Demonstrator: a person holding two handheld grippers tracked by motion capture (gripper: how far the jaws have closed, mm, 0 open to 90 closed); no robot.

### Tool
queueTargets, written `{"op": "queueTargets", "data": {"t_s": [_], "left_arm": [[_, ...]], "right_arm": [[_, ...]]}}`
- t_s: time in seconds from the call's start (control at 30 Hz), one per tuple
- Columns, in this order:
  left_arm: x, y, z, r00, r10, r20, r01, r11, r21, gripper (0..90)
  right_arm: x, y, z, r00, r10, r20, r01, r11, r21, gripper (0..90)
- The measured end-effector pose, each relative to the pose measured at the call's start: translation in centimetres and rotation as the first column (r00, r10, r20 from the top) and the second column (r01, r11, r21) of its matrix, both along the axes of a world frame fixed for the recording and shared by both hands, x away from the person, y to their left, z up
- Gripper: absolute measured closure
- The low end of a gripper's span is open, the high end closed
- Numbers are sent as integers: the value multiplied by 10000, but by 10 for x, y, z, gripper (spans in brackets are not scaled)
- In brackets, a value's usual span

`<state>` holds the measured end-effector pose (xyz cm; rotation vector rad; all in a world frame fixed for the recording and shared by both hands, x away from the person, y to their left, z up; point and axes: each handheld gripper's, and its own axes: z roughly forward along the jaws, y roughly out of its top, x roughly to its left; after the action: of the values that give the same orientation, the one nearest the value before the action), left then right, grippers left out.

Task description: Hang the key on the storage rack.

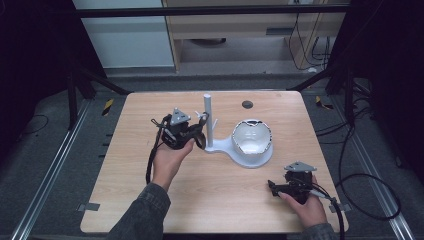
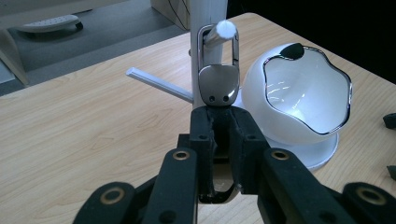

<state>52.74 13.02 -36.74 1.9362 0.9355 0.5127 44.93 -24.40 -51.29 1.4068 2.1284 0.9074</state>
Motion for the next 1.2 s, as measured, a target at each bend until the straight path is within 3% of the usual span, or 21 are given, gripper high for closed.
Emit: {"op": "queueTargets", "data": {"t_s": [1.2], "left_arm": [[8,-8,-16,9998,158,125,-155,9996,-248,801]], "right_arm": [[0,0,0,10000,11,15,-11,10000,-17,4]]}}
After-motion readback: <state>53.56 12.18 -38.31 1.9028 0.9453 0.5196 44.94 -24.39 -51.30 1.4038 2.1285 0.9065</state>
